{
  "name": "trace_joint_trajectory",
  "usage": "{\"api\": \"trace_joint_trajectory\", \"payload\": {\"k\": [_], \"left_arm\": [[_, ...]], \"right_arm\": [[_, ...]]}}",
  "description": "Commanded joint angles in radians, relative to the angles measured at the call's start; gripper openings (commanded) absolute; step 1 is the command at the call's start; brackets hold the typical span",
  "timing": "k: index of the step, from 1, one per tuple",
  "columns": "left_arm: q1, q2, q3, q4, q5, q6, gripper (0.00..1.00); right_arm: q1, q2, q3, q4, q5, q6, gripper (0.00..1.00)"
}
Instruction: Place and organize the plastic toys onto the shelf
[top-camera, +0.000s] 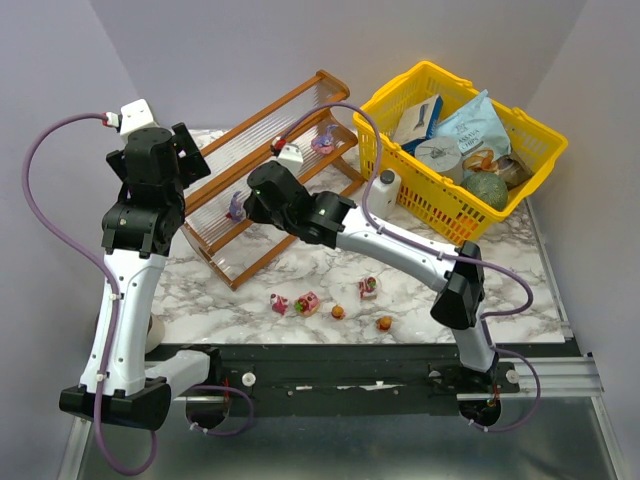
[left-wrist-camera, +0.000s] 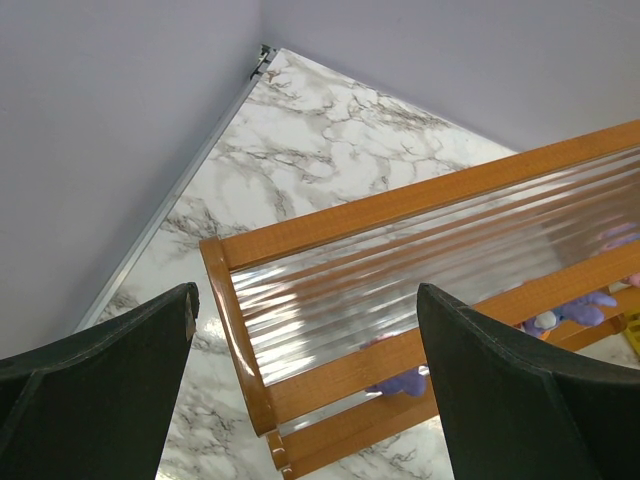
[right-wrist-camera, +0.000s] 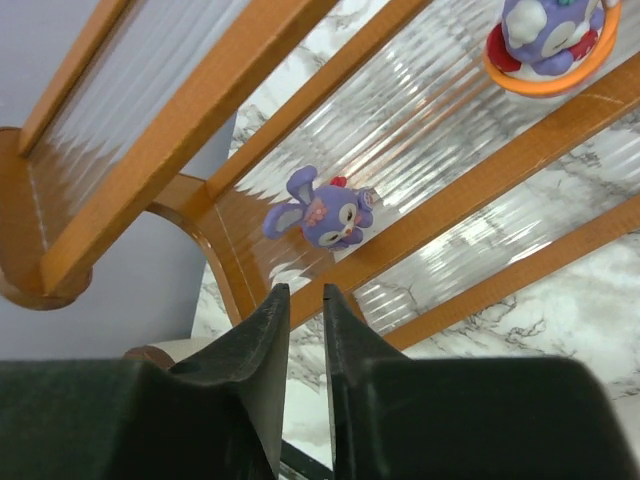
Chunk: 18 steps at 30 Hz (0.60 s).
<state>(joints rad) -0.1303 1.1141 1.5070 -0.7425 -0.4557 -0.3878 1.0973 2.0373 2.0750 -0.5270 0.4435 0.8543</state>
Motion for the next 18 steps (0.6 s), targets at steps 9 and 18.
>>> {"api": "trace_joint_trajectory", "payload": {"k": [9,18], "left_arm": [[0.004,0.001,0.005,0.017,0.017,0.007,0.99],[0.004,0.018,0.015,0.015,0.017,0.009,0.99]], "right_arm": [[-0.065,0.126,0.05,0.03,-0.123,0.062,0.15],[-0.065,0.195,0.042,0.119,-0.14,0.0,0.13]]}}
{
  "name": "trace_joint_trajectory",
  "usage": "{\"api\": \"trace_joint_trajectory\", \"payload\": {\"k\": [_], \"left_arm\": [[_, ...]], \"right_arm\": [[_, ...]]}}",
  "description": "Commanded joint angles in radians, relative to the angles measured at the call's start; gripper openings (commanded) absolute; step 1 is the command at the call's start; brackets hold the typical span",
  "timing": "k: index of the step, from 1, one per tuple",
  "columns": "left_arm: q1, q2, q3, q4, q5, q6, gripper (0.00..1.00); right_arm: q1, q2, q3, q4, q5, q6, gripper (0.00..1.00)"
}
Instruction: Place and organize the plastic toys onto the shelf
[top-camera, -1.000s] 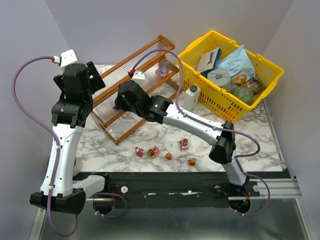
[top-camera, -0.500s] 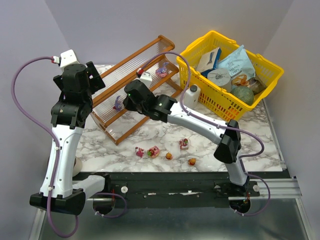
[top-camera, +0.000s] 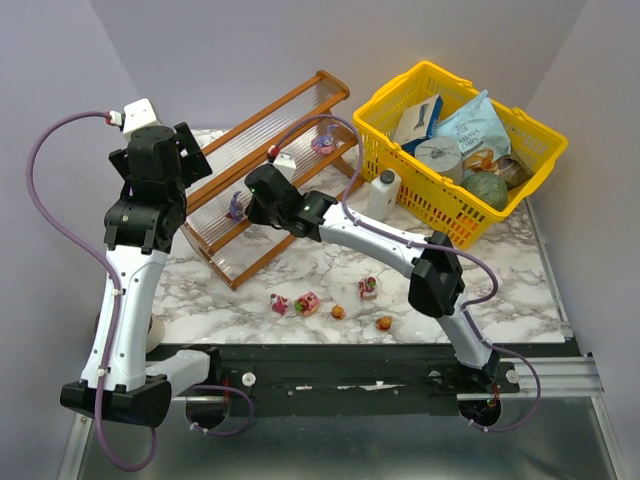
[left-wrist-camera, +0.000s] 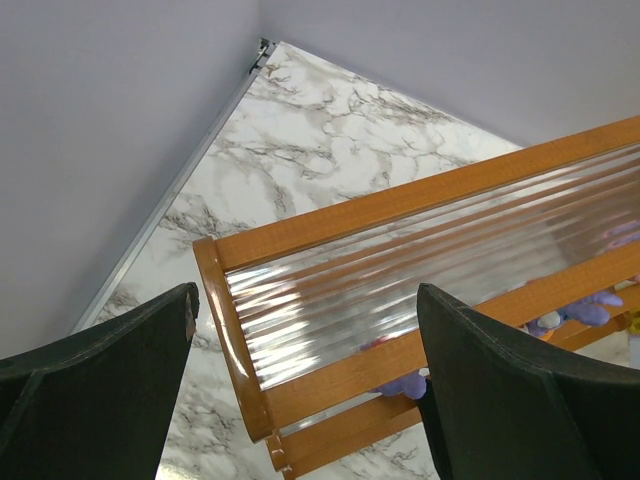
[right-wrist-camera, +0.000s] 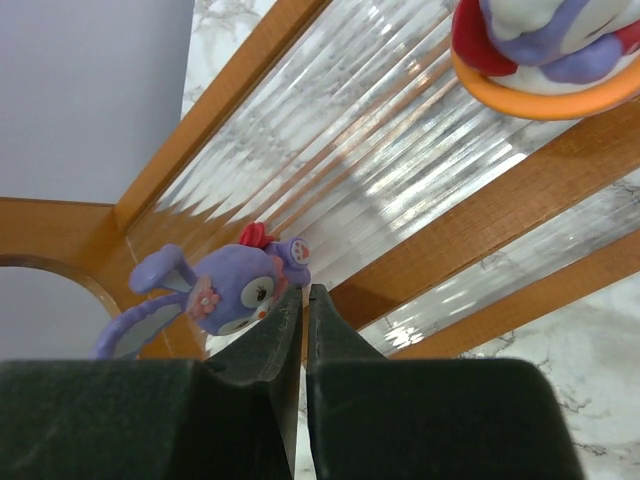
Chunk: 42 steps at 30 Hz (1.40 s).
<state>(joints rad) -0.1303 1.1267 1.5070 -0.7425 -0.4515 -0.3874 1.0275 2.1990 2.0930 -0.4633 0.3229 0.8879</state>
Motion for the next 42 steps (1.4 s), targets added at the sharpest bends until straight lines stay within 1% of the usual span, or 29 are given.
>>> {"api": "trace_joint_trajectory", "payload": {"k": [1,10,17,22,34,42], "left_arm": [[0.004,0.005,0.015,0.015,0.01,0.008,0.99],[0.004,0.004,0.015,0.015,-0.001,0.013,0.99],[0.004,0.007,0.018,0.014,-0.001,0.015,0.99],[0.004,0.005,0.019,0.014,0.0,0.015,0.99],[0.004,-0.004,0.012,0.015,0.005,0.015,0.99],[0.004,-0.011,0.005,0.015,0.008,0.012,0.99]], "right_arm": [[0.005,0.034,0.022,0.06,-0.015,-0.038,0.13],[0.005,0.054,0.022,0.061,0.025,-0.06,0.13],[0.003,0.085,0.032,0.071,0.004,-0.066,0.13],[0.016,0.051,-0.027,0.083,-0.007,-0.024,0.11],[0.062,0.059,-0.017,0.06,-0.001,0.0,0.06],[0.08,0.065,-0.007,0.038,0.01,0.008,0.05]]}}
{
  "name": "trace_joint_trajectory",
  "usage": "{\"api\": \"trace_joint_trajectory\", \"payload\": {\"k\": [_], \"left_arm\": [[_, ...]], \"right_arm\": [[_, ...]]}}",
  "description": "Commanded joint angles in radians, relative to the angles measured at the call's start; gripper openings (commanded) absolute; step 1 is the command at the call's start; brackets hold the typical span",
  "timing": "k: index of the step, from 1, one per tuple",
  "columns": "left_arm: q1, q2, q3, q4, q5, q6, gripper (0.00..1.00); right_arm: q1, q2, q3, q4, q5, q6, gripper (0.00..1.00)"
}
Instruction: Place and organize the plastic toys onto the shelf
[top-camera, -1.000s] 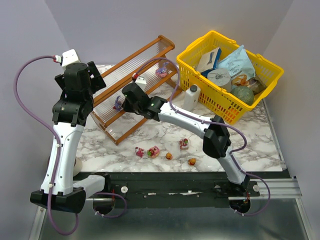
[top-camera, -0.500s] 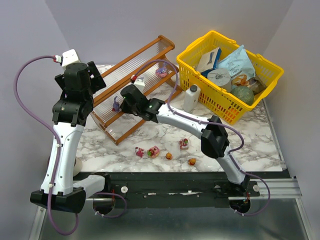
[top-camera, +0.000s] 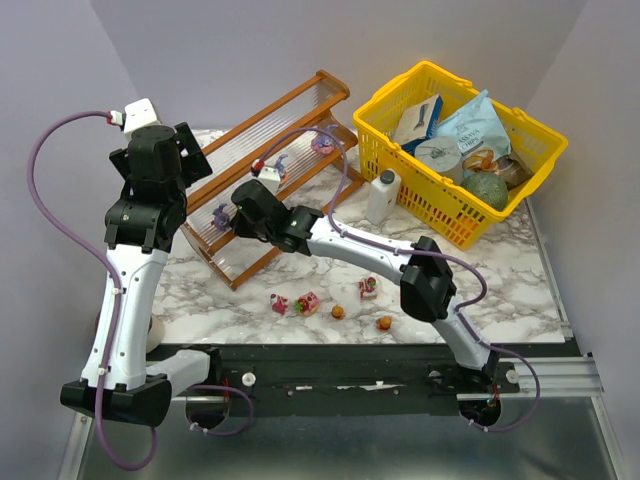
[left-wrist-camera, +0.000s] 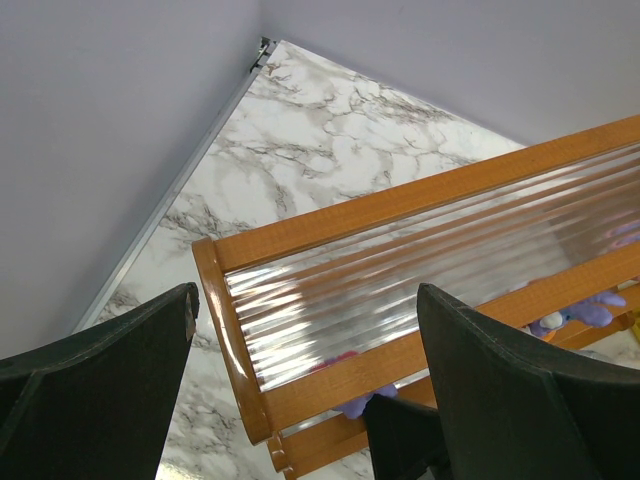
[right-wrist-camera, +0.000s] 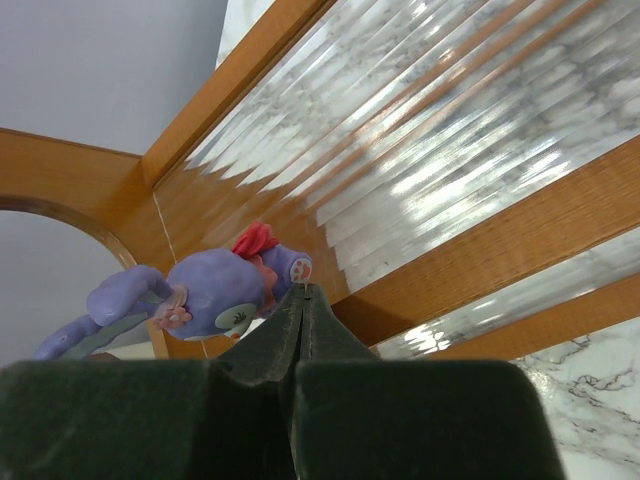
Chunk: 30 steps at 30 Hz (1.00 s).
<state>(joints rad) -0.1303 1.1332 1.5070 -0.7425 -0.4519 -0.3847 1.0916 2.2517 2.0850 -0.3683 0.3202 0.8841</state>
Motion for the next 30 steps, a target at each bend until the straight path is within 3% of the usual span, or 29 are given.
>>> {"api": "trace_joint_trajectory", "payload": {"k": [1,12,17,23,26,30], "left_arm": [[0.004,-0.019,0.005,0.015,0.009,0.01,0.99],[0.004,-0.029,0.005,0.015,0.039,0.006,0.99],[0.004,-0.033,0.012,0.018,0.058,0.007,0.99],[-0.003,-0.013,0.084,0.006,0.113,0.004,0.99],[-0.012,-0.007,0.099,0.009,0.173,0.006,0.99],[-0.035,-0.004,0.093,0.025,0.236,0.03,0.99]], "right_arm": [[0.016,0.006,-0.002,-0.063,0.026,0.015,0.05],[0.016,-0.075,-0.039,-0.101,0.12,0.003,0.05],[0.005,-0.099,0.021,-0.126,0.122,-0.019,0.06],[-0.004,-0.197,0.009,-0.204,0.16,0.004,0.1],[-0.016,-0.312,-0.089,-0.237,0.184,0.009,0.19],[-0.055,-0.462,-0.206,-0.34,0.168,-0.051,0.59]]}}
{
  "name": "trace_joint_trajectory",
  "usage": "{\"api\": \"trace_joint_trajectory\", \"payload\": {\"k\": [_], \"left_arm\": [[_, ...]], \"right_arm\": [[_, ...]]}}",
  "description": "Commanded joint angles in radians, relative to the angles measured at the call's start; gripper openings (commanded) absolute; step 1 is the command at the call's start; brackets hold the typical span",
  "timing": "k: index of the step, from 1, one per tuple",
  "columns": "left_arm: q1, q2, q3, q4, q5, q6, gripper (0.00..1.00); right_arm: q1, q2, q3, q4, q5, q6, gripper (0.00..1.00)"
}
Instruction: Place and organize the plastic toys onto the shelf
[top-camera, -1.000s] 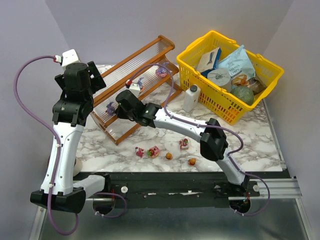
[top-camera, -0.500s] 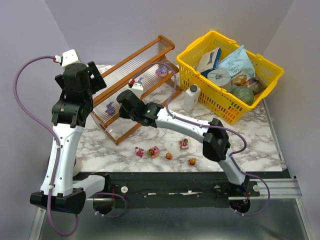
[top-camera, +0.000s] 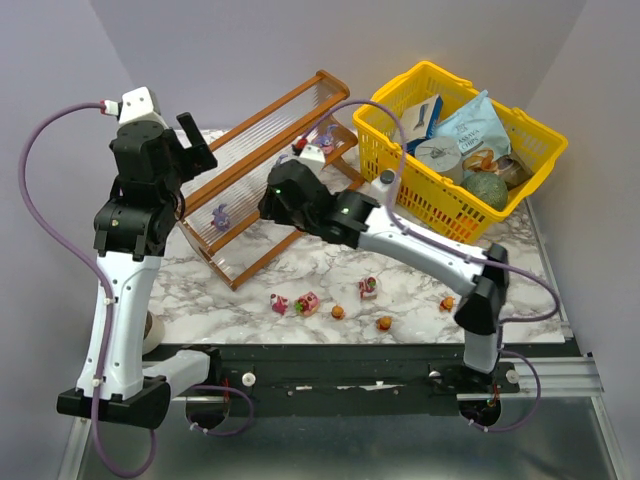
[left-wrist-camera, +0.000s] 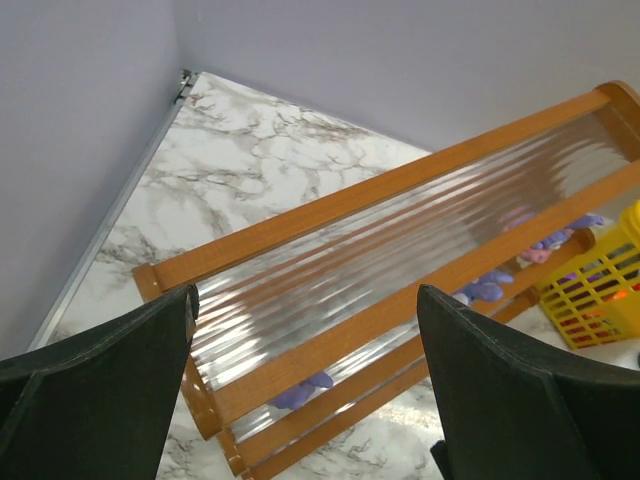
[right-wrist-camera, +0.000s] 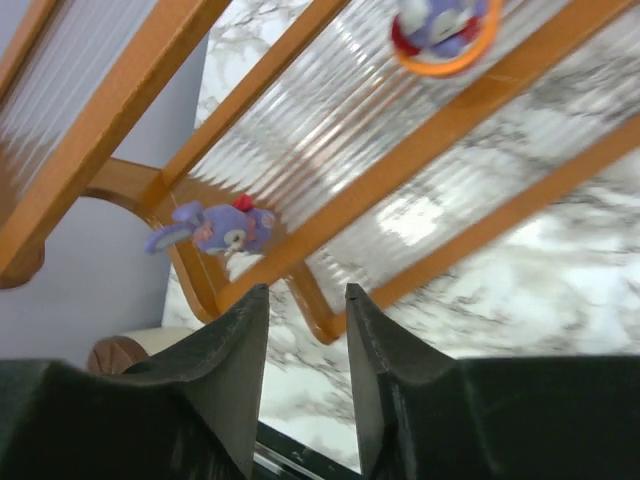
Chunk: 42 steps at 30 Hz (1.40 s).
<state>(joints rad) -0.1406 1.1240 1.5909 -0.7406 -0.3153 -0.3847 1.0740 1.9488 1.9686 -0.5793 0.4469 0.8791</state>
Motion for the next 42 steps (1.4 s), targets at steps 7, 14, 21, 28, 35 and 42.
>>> {"api": "trace_joint_trajectory", "payload": {"k": [7,14,21,28,35,42], "left_arm": [[-0.091,-0.047,-0.061,0.108,0.269,0.076,0.99],[-0.177,-0.122,-0.177,0.159,0.462,0.055,0.99],[-0.392,-0.194,-0.328,0.133,0.322,-0.04,0.99],[-0.478,-0.24,-0.356,0.092,0.174,-0.1,0.99],[-0.482,-0.271,-0.332,0.037,0.105,-0.125,0.99],[-0.482,-0.297,-0.284,-0.025,0.027,-0.128,0.99]], "right_arm": [[-0.155,-0.457,-0.442,-0.142,-0.014,-0.144,1.0],[-0.204,-0.6,-0.651,-0.148,-0.111,-0.324,1.0],[-0.206,-0.708,-0.879,0.009,-0.365,-0.448,0.99],[-0.157,-0.681,-1.01,0.28,-0.718,-0.684,0.99],[-0.037,-0.454,-0.872,0.259,-0.679,-0.822,0.97],[-0.002,-0.297,-0.82,0.275,-0.622,-0.731,0.99]]}}
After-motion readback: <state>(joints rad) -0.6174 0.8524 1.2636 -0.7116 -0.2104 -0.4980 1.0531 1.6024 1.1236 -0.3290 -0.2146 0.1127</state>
